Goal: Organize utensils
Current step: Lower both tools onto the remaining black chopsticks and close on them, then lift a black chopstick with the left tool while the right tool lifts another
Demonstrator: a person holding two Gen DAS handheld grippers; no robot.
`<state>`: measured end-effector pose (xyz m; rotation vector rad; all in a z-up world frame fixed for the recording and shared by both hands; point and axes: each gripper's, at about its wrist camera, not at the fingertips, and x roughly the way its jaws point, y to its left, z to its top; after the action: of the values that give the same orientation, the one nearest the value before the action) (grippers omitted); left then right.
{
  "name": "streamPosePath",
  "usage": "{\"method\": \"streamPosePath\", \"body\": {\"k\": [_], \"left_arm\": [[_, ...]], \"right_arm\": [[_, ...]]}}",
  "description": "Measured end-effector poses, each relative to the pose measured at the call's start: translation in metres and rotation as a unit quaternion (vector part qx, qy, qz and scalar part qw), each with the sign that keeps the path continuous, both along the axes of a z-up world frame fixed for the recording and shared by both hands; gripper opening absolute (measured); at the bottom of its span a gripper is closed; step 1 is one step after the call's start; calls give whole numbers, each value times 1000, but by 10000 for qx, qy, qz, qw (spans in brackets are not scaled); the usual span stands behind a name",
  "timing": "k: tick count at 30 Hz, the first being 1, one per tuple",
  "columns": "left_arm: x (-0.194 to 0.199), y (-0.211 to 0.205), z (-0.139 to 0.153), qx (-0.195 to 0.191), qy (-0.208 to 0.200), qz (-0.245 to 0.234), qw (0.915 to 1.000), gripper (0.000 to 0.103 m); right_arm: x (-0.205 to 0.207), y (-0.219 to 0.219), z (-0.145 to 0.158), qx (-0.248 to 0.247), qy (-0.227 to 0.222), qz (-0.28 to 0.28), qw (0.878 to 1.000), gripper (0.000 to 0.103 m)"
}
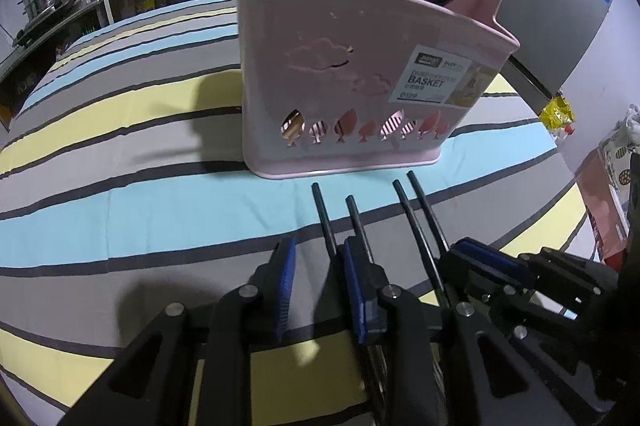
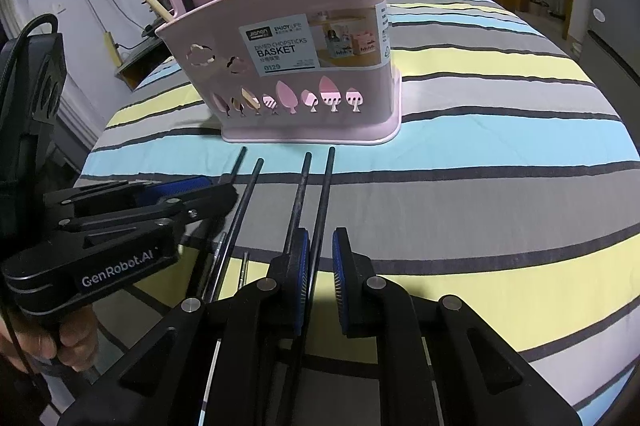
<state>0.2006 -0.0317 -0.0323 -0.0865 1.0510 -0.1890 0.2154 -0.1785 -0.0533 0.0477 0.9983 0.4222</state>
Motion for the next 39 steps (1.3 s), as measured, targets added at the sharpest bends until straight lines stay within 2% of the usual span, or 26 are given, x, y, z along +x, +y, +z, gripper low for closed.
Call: {"method": "streamPosePath", "body": {"k": [6,15,20,29,39], "left_arm": [[-6,5,0,141,-24,-79,9999,10],[-19,29,-1,243,23,-62,9997,9],[-24,45,-1,83,112,1,9999,9],[-12,47,-5,-201,228,250,9992,10],[-15,38,-3,-31,147,255,9996,10]], "right_arm": [[-2,-6,0,-39,10,8,10000,8],[-9,-26,0,-27,74,-80,9999,8],[-7,-29,0,7,140,-171,9998,8],[19,-15,1,-286,166,-208,9992,8],[36,-5,1,-405,188,-143,9989,7]]}}
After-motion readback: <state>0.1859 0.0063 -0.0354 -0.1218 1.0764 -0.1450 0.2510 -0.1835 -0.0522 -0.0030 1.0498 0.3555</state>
